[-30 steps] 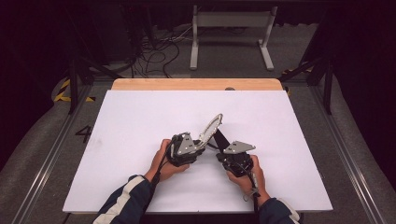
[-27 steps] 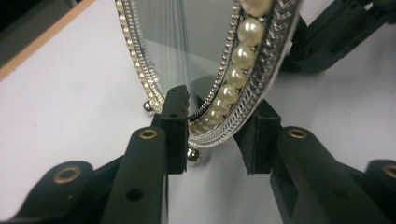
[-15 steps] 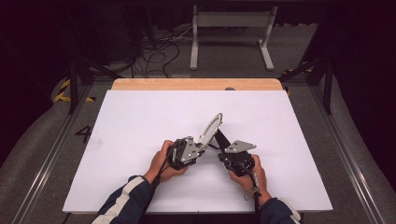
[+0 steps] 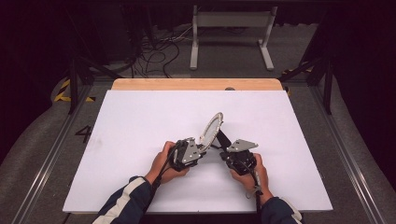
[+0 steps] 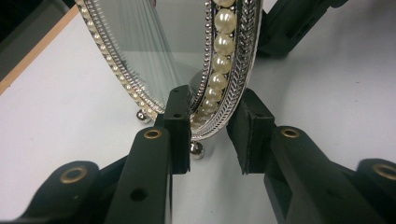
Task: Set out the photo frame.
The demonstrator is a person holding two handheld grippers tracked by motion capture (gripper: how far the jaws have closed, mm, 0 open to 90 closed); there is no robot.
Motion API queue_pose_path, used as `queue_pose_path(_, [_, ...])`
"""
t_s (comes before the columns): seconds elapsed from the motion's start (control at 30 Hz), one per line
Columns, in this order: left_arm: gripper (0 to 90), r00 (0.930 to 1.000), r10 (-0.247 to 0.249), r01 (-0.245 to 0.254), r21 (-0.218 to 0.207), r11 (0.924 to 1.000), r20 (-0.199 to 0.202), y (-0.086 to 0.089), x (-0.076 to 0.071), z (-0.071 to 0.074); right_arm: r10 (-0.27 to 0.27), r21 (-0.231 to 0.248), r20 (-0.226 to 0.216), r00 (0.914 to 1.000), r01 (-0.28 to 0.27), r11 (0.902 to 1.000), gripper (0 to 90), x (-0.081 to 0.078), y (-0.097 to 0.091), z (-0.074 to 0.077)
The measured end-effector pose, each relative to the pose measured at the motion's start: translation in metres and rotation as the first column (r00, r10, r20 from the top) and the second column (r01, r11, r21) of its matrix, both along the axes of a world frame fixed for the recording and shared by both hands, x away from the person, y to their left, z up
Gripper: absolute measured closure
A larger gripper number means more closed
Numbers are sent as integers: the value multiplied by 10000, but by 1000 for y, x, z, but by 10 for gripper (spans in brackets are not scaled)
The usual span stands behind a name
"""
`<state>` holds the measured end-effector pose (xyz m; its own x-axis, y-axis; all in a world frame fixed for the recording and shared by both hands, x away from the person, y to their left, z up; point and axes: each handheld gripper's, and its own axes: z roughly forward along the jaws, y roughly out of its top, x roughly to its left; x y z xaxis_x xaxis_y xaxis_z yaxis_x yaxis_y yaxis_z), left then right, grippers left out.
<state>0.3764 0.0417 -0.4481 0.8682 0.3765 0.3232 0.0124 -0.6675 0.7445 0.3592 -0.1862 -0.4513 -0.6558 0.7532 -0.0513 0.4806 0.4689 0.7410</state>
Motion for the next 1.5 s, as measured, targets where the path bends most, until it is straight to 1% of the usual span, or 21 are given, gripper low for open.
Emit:
queue_pose_path(0.1, [697, 10000, -49, 47, -178, 9998, -82, 0, 1, -1, -32, 1, 42, 10000, 32, 10000, 900, 1, -1, 0])
queue_pose_path(0.17, [694, 9999, 8, -10, -182, 9998, -146, -1, 0, -1, -92, -15, 65, 9999, 92, 10000, 900, 2, -2, 0])
queue_pose_path(0.2, [694, 9999, -71, 69, -186, 9998, -76, -1, 1, -1, -83, 5, 68, 9999, 83, 10000, 900, 2, -2, -1])
queue_pose_path(0.27, [692, 9999, -91, 88, -227, 9997, -118, -1, 1, -1, -75, -31, 118, 9999, 76, 10000, 900, 3, -3, -1])
queue_pose_path(0.33, [690, 9999, -30, 26, -242, 9997, -165, -2, 1, -1, -101, -42, 174, 9998, 101, 9999, 900, 3, -3, -2])
queue_pose_path(0.37, [690, 9999, -52, 50, -242, 9997, -105, -2, 1, -1, -111, -53, 188, 9998, 112, 9999, 900, 4, -3, -2])
queue_pose_path(0.5, [686, 9999, 3, -5, -231, 9997, -103, -3, 1, -1, -182, -10, 235, 9996, 182, 9998, 900, 6, -5, -3])
queue_pose_path(0.83, [678, 9994, 29, -43, -426, 9991, -346, -4, 3, -2, -415, 89, 200, 9989, 414, 9991, 900, 11, -8, -4])
queue_pose_path(1.03, [674, 9992, -11, -10, -516, 9987, -394, -4, 3, -3, -557, 69, 267, 9981, 556, 9984, 900, 13, -9, -5])
queue_pose_path(1.23, [668, 9988, 40, -70, -611, 9981, -485, -4, 4, -3, -698, -4, 190, 9974, 698, 9976, 900, 15, -11, -7])
queue_pose_path(1.27, [668, 9985, 37, -71, -641, 9979, -538, -3, 4, -3, -762, 211, 62, 9971, 760, 9969, 900, 17, -13, -9])
queue_pose_path(1.3, [667, 9983, 8, -47, -667, 9978, -579, -3, 4, -3, -770, 307, 9, 9970, 770, 9966, 900, 17, -14, -9])
queue_pose_path(1.4, [667, 9980, 71, -117, -725, 9973, -627, -3, 4, -3, -721, 392, -38, 9974, 722, 9966, 874, 16, -15, -9])
queue_pose_path(1.47, [674, 9978, 77, -125, -739, 9972, -654, -3, 4, -3, -720, 320, -22, 9974, 721, 9969, 869, 15, -15, -8])
queue_pose_path(1.5, [680, 9968, -19, -49, -839, 9965, -802, -1, 4, -1, -710, 351, -2, 9975, 709, 9969, 865, 14, -15, -7])
